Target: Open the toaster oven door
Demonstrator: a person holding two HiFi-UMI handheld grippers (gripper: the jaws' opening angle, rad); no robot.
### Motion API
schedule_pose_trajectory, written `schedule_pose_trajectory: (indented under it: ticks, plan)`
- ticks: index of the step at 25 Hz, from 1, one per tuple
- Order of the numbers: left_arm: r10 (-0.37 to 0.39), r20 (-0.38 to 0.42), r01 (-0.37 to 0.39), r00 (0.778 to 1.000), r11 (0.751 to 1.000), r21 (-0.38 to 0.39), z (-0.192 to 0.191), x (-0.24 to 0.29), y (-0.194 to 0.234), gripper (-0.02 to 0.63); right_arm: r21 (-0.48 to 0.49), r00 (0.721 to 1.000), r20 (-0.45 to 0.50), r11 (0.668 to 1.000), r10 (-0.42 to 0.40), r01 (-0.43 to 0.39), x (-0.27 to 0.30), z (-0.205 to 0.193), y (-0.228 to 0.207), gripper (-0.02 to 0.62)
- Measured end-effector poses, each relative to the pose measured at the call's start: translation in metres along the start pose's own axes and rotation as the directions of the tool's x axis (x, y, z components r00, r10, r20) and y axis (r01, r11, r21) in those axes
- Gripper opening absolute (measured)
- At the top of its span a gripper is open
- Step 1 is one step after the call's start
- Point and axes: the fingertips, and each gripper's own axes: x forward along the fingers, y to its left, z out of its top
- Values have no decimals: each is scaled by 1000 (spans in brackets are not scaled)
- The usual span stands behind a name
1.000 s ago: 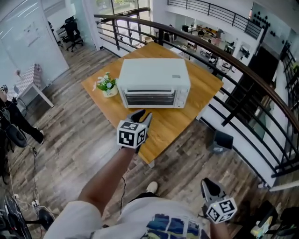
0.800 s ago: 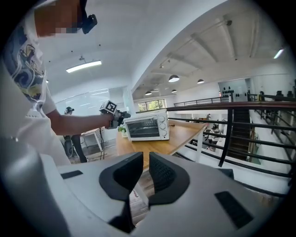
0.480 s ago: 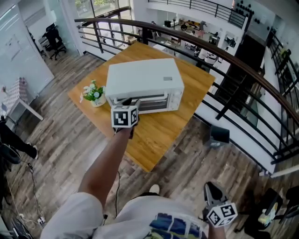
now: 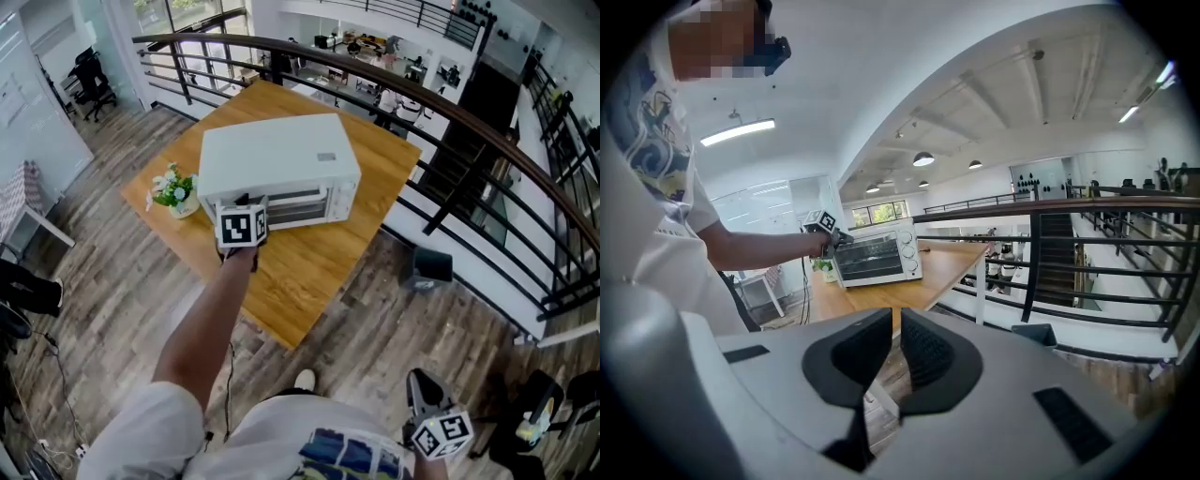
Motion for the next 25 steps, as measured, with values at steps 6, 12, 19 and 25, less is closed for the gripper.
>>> schedule_pose_trajectory:
  ticks: [6,12,19,25]
  plan:
    - [16,-17,-15,1000,1000,3,1,4,2,158,-7,1000,-3,1000,3,-3,4,4,-4,26]
    - [21,-14,-21,1000,1000,2,1,5,5,158,-24,1000,12,1000,18,-18,9,11,-3,26]
    - [23,-5,-23,1000,999,-36,-2,4,5,156,-26,999,10,999,38,-37,16,12,-1,26]
    - [19,3,-19,1000,999,-44,-4,2,3,155,-24,999,9,999,43,-43,17,7,-5,26]
